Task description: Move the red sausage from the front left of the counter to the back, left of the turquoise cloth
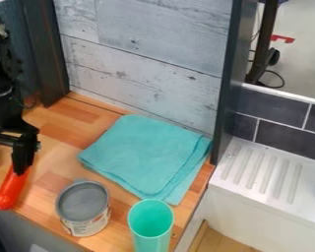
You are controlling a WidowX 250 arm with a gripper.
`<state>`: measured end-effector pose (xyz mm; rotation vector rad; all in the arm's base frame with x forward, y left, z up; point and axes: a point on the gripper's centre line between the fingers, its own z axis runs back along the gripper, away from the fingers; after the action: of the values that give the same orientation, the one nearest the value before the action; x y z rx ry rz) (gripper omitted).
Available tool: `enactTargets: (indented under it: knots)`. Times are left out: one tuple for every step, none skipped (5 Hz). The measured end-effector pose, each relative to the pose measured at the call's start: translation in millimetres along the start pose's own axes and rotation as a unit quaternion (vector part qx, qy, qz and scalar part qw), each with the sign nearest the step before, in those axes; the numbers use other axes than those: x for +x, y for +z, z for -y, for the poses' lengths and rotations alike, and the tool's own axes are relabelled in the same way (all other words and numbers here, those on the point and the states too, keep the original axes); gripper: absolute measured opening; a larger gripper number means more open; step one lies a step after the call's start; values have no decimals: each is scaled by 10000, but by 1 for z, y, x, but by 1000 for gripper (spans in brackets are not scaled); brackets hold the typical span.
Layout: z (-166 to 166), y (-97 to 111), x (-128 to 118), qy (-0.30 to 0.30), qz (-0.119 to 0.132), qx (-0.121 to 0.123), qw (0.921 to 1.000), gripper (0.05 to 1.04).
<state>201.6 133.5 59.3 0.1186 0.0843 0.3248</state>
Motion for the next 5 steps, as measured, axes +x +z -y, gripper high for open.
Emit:
enactTargets:
  knots:
    - [-1, -13, 6, 116, 193, -185, 9996, 1000]
    - [0, -25, 9, 144, 129, -261, 9995, 1000]
    - [1, -35, 14, 167, 136, -326, 9992, 1000]
    - [-2, -48, 19, 266, -91, -360, 9990, 1000]
    - [-4, -54, 24, 288, -205, -325, 9988, 947]
